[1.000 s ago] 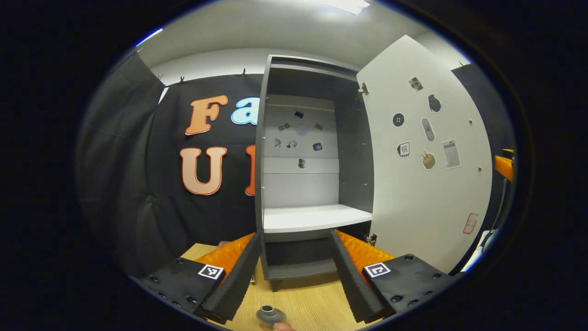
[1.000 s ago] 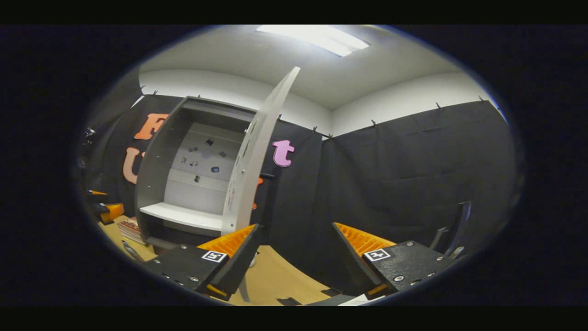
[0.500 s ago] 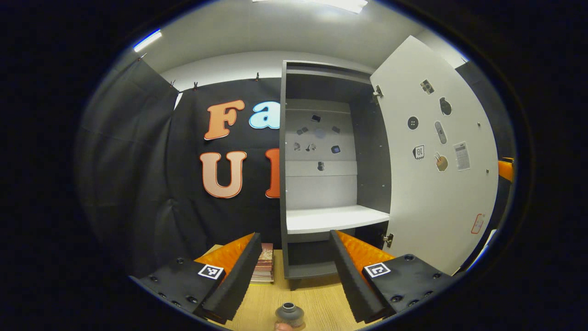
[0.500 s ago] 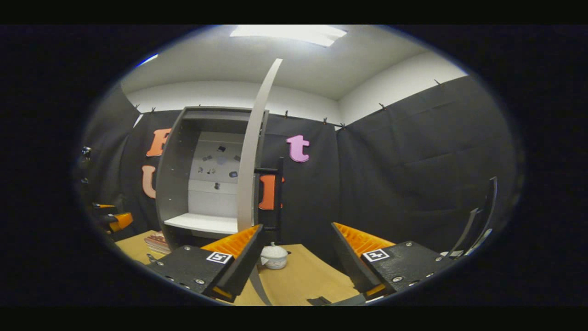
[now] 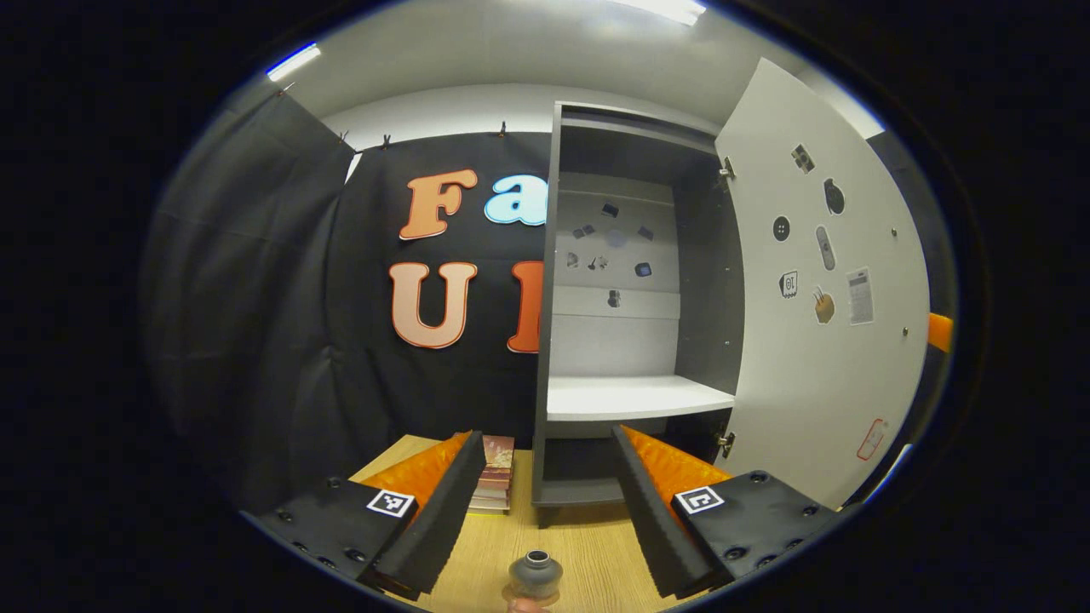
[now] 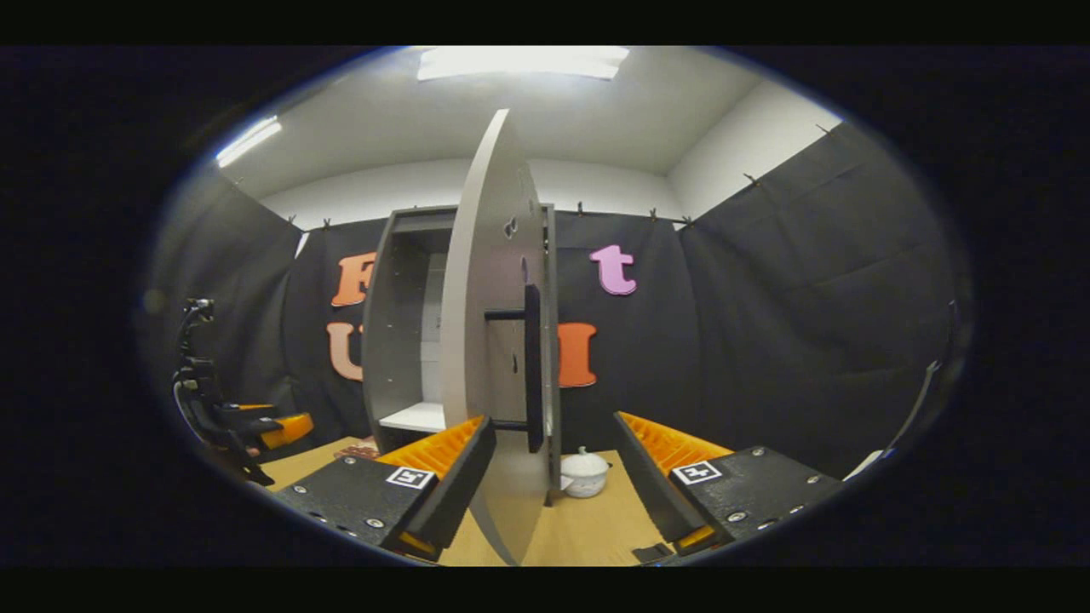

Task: Open the cabinet door with the right hand, grasp the bottle in the cabinet with the left hand and place it on the coaster, then close the cabinet door with the right hand.

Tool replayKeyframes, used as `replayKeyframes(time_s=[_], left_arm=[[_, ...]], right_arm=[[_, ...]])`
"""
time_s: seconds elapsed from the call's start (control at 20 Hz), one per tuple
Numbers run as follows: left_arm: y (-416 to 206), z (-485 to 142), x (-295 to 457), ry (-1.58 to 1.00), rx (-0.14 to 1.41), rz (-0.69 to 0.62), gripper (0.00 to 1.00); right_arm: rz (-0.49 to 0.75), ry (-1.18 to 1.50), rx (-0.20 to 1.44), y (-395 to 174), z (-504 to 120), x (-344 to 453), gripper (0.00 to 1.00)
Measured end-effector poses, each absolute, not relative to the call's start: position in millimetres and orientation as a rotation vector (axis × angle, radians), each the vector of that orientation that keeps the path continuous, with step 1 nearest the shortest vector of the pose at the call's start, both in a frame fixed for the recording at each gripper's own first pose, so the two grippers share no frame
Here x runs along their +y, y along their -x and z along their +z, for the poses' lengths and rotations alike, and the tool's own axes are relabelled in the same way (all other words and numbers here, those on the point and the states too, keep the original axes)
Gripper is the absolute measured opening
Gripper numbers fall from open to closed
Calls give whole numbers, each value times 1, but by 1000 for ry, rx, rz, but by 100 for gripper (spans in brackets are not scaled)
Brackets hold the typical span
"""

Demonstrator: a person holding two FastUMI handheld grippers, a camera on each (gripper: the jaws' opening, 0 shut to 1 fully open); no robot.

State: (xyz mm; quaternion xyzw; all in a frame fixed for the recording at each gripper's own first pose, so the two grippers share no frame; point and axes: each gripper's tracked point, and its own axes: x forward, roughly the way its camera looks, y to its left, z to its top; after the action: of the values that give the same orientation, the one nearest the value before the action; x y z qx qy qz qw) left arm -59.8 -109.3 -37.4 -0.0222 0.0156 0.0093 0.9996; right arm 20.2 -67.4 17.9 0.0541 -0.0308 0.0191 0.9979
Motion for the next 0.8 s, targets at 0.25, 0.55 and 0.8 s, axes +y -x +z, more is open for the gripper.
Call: replayKeyframes(time_s=[0.25, 0.55, 0.8], left_arm=[[69, -35, -88, 17, 27, 72, 95], [66, -44, -59, 51, 50, 106, 95], [40, -51, -27, 63, 48, 84, 95]], right_arm=[[206, -242, -21, -39, 10, -16, 85], [285, -251, 2, -72, 12, 34, 80], [301, -141, 4, -81, 10, 77, 64]])
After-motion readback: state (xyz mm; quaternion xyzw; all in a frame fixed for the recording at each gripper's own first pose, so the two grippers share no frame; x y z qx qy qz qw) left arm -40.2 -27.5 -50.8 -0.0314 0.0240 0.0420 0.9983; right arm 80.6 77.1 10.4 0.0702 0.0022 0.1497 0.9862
